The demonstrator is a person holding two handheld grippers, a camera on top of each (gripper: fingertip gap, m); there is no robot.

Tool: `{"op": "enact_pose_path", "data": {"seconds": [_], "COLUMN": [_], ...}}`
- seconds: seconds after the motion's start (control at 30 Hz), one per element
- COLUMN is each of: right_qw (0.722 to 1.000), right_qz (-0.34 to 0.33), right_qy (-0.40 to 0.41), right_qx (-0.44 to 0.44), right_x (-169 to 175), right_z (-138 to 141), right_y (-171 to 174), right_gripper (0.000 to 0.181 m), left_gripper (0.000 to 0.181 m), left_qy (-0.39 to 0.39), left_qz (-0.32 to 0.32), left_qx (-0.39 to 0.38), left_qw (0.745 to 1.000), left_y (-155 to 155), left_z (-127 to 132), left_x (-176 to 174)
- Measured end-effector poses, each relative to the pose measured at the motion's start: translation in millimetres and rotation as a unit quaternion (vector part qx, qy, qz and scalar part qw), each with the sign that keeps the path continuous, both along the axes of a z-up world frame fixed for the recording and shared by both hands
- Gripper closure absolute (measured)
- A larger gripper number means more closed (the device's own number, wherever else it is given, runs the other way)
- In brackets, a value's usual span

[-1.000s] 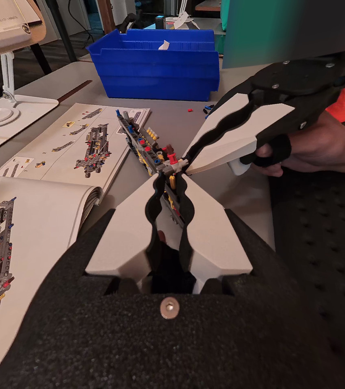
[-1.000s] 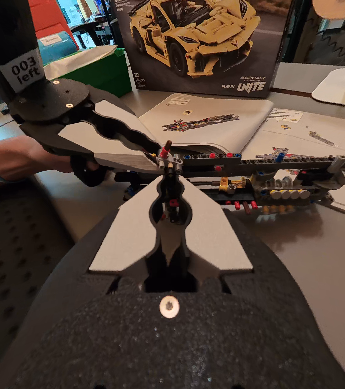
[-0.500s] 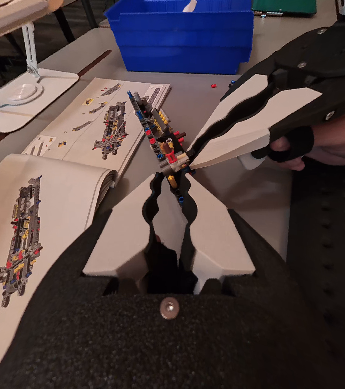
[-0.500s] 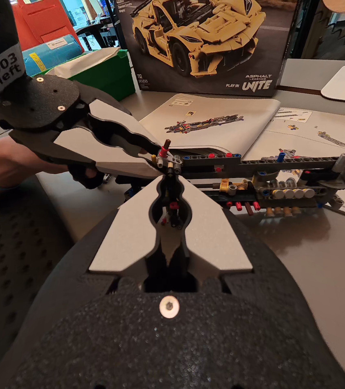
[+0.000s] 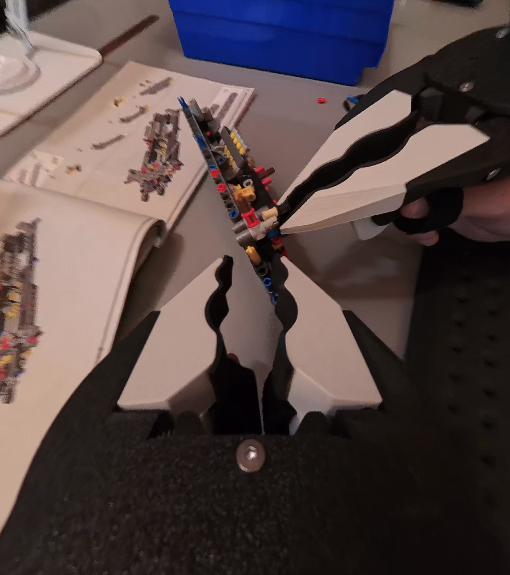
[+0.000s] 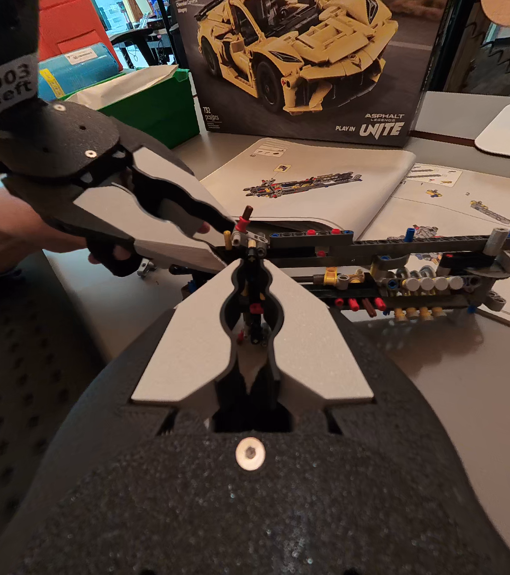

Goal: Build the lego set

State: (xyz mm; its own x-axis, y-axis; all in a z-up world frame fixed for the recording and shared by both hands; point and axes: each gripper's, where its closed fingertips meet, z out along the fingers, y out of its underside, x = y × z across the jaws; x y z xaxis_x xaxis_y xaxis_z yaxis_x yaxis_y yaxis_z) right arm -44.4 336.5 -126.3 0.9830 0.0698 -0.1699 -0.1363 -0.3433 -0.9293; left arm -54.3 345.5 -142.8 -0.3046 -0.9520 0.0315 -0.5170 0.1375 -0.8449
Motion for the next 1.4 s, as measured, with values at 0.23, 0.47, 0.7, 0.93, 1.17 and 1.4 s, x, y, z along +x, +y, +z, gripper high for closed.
{"op": "enact_pose_path", "data": {"seconds": [0.23,0.47,0.7,0.93,1.17,1.4], "right_qw": [1.0,1.0,0.999,0.998,1.0,0.997], "right_qz": [0.0,0.004,0.015,0.03,0.015,-0.012], "right_qy": [-0.004,-0.002,-0.017,0.047,-0.007,-0.075], "right_qx": [-0.014,-0.016,-0.029,-0.036,-0.02,-0.031], "right_x": [0.8,5.4,6.1,6.8,8.9,10.6], "right_z": [-5.6,1.0,0.4,0.1,-0.2,-1.0], "right_y": [-0.4,-5.2,-8.0,-10.3,-8.0,-8.6], "right_gripper": [0.174,0.174,0.174,0.174,0.174,0.174], "left_gripper": [0.165,0.17,0.17,0.17,0.17,0.17], "left_qy": [0.031,-0.01,-0.032,-0.041,-0.029,-0.031], "left_qz": [-0.009,-0.021,-0.034,-0.043,-0.027,-0.024], "left_qx": [-0.043,0.036,0.101,0.136,0.113,0.107], "left_qw": [0.999,0.999,0.994,0.989,0.993,0.993], "left_y": [-5.9,-7.7,-9.4,-11.2,-9.3,-9.3], "left_z": [-9.9,5.3,7.6,8.1,7.6,7.7], "left_x": [5.0,11.4,12.4,13.7,16.1,16.7]}}
